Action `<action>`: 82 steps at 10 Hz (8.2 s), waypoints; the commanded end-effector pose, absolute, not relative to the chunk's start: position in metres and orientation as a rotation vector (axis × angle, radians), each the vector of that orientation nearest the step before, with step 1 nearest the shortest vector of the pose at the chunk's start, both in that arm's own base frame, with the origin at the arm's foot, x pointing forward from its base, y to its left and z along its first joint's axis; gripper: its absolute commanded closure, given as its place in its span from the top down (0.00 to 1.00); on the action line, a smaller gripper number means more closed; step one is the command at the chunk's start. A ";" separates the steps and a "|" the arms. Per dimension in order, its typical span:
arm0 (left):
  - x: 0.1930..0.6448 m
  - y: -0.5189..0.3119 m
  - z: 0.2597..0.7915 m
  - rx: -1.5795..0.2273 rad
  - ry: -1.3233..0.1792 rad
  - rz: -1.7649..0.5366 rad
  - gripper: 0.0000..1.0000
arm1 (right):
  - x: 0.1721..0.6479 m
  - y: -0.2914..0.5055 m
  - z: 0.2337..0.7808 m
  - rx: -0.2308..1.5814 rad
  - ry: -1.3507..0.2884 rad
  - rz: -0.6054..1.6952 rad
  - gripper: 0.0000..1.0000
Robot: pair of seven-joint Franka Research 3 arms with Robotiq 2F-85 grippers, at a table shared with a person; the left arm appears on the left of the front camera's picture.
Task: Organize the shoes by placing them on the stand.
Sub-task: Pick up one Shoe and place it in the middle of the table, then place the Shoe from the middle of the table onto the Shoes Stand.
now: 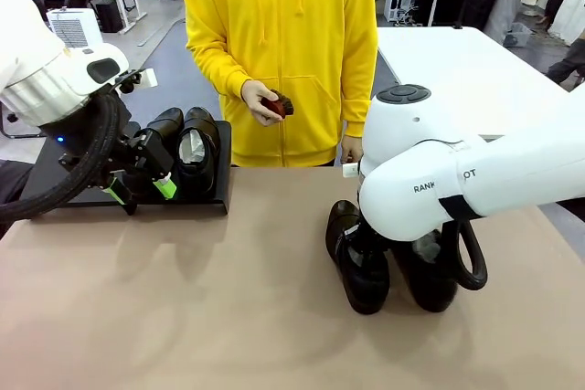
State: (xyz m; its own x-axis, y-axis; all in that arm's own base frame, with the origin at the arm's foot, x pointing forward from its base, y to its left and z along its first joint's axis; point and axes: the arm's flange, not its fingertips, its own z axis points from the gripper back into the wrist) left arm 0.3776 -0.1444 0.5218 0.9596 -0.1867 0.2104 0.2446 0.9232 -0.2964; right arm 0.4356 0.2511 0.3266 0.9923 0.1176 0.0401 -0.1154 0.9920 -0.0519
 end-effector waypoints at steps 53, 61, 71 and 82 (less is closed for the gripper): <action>0.368 -0.182 0.501 -0.359 -0.111 -0.277 0.86 | 0.248 0.216 0.563 0.438 -0.714 -0.265 1.00; 0.364 -0.274 0.447 -0.424 -0.119 -0.119 0.86 | 0.252 0.170 0.611 0.466 -0.801 -0.457 1.00; 0.374 -0.391 0.381 -0.173 -0.122 -0.228 0.86 | 0.252 0.170 0.611 0.466 -0.801 -0.457 1.00; 0.392 -0.401 0.350 -0.107 -0.074 -0.083 0.60 | 0.252 0.170 0.611 0.466 -0.801 -0.457 1.00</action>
State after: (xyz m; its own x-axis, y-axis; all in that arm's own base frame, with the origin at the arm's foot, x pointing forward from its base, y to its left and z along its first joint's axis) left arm 0.3869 -0.3935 0.3487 0.9905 -0.1119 0.0797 0.1223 0.9824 -0.1411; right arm 0.2499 0.1726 0.6091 0.5942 -0.5624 0.5750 0.2364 0.8054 0.5435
